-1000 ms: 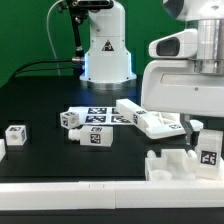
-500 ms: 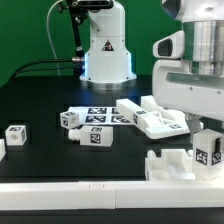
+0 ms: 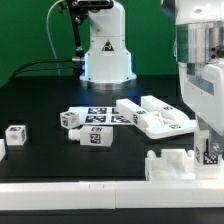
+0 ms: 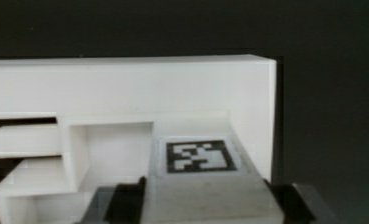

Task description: Assemble chair

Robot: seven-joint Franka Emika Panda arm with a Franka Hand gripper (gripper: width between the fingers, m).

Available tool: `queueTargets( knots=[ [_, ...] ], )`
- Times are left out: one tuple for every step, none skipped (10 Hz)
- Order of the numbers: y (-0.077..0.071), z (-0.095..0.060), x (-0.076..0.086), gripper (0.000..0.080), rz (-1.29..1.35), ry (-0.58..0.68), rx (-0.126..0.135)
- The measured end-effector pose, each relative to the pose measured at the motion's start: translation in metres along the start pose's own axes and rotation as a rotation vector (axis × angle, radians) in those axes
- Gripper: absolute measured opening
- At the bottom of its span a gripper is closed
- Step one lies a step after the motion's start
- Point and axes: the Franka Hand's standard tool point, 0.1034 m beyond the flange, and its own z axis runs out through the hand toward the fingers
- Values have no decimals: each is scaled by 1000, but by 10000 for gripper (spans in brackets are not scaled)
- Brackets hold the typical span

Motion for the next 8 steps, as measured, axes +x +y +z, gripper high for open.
queueTargets(
  knots=[
    [0, 0, 0, 362, -87, 2, 1],
    [-2, -2, -1, 499, -281, 3, 11],
    [-6, -4, -1, 601, -478, 8, 27],
    [-5, -4, -2, 601, -583, 7, 24],
    [-5, -3, -1, 639, -626, 8, 23],
    [-5, -3, -1, 647, -677, 11, 23],
    [-5, -3, -1, 647, -815, 24, 17],
    [-5, -3, -4, 648, -1024, 46, 3]
  ],
)
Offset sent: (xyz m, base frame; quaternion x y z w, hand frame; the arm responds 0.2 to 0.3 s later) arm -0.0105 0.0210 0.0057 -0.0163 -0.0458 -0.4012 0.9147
